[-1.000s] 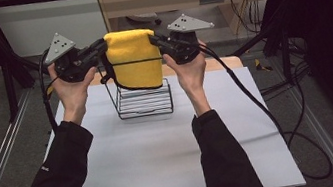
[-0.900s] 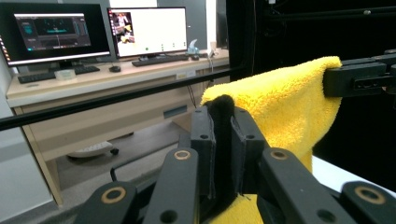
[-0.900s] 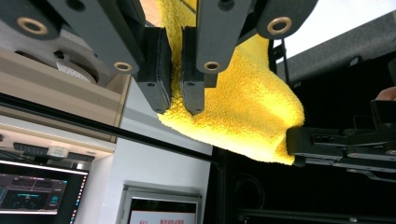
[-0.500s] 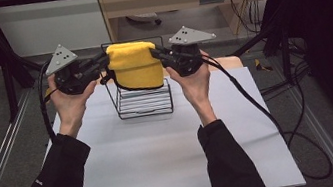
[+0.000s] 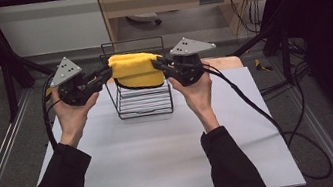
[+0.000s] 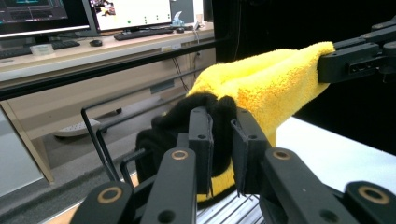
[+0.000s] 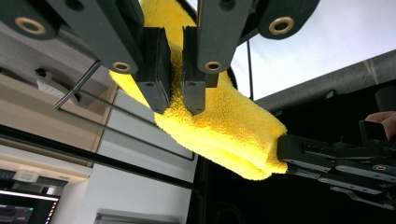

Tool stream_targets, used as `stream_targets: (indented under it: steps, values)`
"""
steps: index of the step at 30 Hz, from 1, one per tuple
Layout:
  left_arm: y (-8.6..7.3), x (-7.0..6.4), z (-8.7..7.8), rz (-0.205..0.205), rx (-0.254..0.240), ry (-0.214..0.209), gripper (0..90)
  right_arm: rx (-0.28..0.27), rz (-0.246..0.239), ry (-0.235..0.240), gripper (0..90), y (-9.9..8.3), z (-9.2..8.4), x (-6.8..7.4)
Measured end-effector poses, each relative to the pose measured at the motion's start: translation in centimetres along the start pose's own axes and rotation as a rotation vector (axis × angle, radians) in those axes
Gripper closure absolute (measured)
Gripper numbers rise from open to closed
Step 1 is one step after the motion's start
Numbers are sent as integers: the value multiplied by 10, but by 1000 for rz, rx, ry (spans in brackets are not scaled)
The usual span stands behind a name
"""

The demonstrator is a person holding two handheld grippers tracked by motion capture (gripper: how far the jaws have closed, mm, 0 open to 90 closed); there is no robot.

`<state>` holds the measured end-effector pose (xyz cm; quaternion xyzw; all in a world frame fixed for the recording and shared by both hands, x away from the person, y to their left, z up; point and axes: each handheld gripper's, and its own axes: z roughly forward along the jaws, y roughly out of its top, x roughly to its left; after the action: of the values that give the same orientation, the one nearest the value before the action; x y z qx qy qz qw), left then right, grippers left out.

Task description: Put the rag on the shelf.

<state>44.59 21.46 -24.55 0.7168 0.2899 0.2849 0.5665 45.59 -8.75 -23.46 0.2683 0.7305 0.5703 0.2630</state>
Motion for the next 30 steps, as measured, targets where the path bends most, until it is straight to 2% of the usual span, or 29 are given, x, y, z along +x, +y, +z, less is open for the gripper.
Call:
stream_targets:
  steps: [7, 13, 15, 20, 24, 26, 30]
  values:
    - [-9, -4, 1, 16, 33, -3, 773, 25, -6, 15, 828, -12, 1, 0]
    - [-3, -6, -10, 21, 69, -8, 702, 30, -16, 24, 827, -17, 1, 0]
    - [0, -5, -16, 19, 68, -9, 687, 31, -20, 26, 827, -18, 0, 0]
    - [17, -3, -27, -11, 22, 13, 685, 50, -49, 26, 817, -21, 2, 4]
    - [24, -3, -17, -14, 52, 9, 793, 51, -62, 21, 815, -23, 3, 5]
    - [23, -4, -6, -6, 77, 5, 844, 51, -68, 22, 811, -23, 3, 6]
    - [14, -5, 11, -27, 136, -14, 897, 59, -87, 22, 801, -25, 2, 7]
